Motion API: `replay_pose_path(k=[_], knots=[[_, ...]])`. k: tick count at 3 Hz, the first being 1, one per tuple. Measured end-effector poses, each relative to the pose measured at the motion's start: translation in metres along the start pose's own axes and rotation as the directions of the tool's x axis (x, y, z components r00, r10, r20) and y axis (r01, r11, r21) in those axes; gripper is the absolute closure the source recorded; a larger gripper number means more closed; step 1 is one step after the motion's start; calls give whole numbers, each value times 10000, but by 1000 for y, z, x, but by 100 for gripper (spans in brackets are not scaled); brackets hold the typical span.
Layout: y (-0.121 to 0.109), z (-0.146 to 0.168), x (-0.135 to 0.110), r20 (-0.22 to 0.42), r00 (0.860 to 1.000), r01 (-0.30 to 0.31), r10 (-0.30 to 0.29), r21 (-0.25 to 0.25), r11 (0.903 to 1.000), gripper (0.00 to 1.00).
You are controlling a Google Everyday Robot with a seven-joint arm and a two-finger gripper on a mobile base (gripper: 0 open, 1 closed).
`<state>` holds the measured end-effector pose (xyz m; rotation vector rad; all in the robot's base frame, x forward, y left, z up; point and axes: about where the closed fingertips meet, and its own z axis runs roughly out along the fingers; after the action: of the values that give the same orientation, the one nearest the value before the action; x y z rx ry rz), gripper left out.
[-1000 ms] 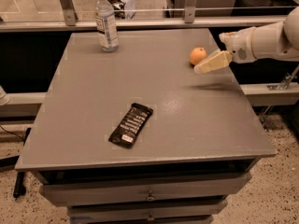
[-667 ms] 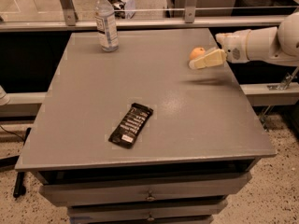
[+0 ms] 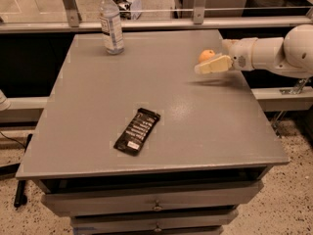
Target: Move orange near blue plastic bottle
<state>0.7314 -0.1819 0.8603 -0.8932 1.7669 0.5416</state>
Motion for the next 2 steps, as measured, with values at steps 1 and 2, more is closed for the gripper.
replay_pose_path(k=[1,2], knots=[[1,4,6,176,9998,-13,14,-64,10000,18],[4,5,9,333,9994,10,-6,-128,9999,42]])
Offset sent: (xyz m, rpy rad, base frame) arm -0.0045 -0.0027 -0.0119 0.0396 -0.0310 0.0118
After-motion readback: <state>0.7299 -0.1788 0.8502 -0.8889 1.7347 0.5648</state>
